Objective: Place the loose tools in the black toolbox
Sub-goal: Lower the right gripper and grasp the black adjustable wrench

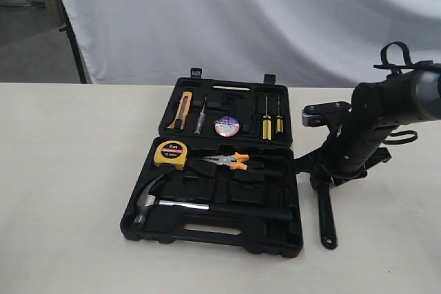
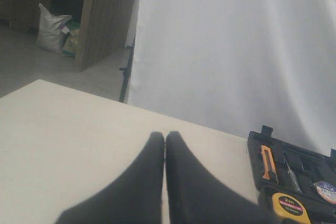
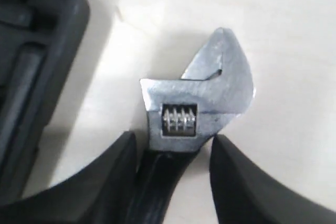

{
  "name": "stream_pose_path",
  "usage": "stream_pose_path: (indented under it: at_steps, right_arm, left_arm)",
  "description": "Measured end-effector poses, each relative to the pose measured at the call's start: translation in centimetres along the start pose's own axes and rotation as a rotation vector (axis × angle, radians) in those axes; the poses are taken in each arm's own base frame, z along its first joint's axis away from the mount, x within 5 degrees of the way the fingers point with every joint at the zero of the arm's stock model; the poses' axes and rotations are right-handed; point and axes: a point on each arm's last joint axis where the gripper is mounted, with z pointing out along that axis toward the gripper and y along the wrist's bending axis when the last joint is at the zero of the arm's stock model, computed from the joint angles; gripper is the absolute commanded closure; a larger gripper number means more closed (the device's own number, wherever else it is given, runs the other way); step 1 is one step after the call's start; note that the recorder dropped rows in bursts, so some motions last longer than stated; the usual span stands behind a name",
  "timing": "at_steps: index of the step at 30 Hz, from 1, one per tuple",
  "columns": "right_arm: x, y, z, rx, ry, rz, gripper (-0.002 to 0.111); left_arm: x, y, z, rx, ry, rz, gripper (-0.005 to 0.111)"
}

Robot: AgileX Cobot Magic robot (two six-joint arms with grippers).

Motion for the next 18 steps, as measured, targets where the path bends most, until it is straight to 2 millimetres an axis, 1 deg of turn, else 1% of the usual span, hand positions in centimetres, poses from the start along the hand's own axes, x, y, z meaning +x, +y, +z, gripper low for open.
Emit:
stream_pose_path:
  at_steps: [3,5,8,11,12,14,16,18]
  right_arm:
    - [0.04,-0.45,-0.01,0.049,0.005,-0.011,0.094]
    - [0.05,-0.57,-0.02,0.063,0.005,-0.013,0.101]
    - [0.04,-0.63,-0.02,0.069,0.005,-0.011,0.1]
    - [0.04,-0.64,-0.02,0.071,0.005,-0.013,0.094]
    - [0.04,-0.65,-0.02,0.071,0.005,-0.011,0.09]
    - [0.04,-0.67,-0.02,0.074,0.004,-0.003,0.079]
    - [0.05,-0.69,-0.03,0.076,0.006,0.001,0.065]
    - [0.07,-0.72,-0.03,0.079,0.007,0.0,0.055]
  left_arm:
    - [0.0,0.0,0.0,0.0,0.0,0.0,0.106]
    - [0.0,0.0,0.0,0.0,0.0,0.0,0.106]
    - [0.0,0.0,0.0,0.0,0.0,0.0,0.106]
    - [0.0,0.0,0.0,0.0,0.0,0.0,0.106]
    - [0.0,0.0,0.0,0.0,0.0,0.0,0.106]
    - [0.0,0.0,0.0,0.0,0.0,0.0,0.106]
    - [0.0,0.0,0.0,0.0,0.0,0.0,0.106]
    - [0.0,0.0,0.0,0.0,0.0,0.0,0.106]
